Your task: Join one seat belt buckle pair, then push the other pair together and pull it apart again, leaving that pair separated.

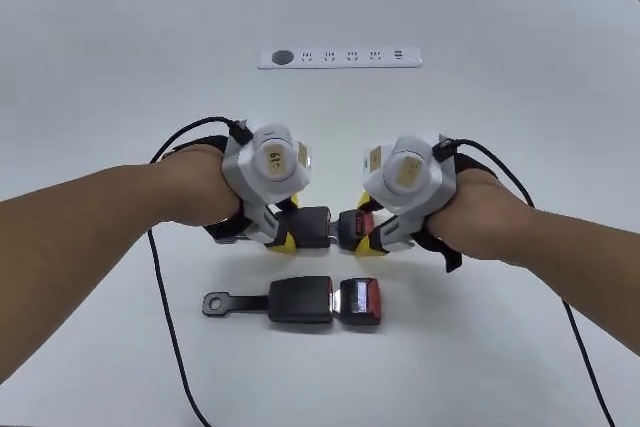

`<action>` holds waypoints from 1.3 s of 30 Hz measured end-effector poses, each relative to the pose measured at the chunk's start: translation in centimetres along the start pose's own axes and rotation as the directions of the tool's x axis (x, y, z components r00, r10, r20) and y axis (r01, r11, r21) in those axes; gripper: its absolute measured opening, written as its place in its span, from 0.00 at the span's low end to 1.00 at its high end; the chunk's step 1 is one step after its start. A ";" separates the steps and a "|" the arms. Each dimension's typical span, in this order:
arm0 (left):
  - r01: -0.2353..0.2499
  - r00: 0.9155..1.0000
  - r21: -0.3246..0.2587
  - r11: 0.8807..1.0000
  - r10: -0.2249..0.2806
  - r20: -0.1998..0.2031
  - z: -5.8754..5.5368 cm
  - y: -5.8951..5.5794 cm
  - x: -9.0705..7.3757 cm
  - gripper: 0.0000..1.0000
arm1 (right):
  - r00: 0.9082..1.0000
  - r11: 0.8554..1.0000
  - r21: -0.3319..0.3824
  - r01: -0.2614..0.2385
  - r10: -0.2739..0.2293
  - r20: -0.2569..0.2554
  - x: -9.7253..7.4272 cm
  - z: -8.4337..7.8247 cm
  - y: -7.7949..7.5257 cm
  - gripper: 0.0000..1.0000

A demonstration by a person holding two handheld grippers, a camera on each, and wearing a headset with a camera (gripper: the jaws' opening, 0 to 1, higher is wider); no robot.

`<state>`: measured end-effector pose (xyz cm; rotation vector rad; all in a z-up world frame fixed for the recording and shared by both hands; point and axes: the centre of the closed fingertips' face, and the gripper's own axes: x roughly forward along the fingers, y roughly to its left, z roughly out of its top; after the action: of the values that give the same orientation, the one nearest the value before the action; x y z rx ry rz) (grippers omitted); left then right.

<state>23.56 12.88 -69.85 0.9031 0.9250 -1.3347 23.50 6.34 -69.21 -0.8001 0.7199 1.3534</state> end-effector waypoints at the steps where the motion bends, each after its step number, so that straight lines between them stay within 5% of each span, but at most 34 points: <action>1: 0.000 1.000 -0.002 1.000 0.000 0.002 0.0 -0.1 0.0 0.32 | 1.000 1.000 0.001 0.001 -0.001 0.000 0.0 0.0 0.0 0.32; 18: 0.000 1.000 0.007 1.000 0.000 -0.008 0.0 -0.1 -0.2 0.32 | 1.000 1.000 0.006 0.001 -0.001 0.018 -0.9 -1.5 0.1 0.33; 39: -0.006 1.000 0.000 1.000 0.006 -0.008 0.2 -0.3 0.0 0.33 | 1.000 0.999 0.047 0.008 -0.008 0.001 -5.6 -8.9 1.0 0.34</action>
<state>23.24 12.71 -69.76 0.9110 0.9284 -1.3269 22.11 -4.12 -69.55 -0.7641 0.7447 1.3249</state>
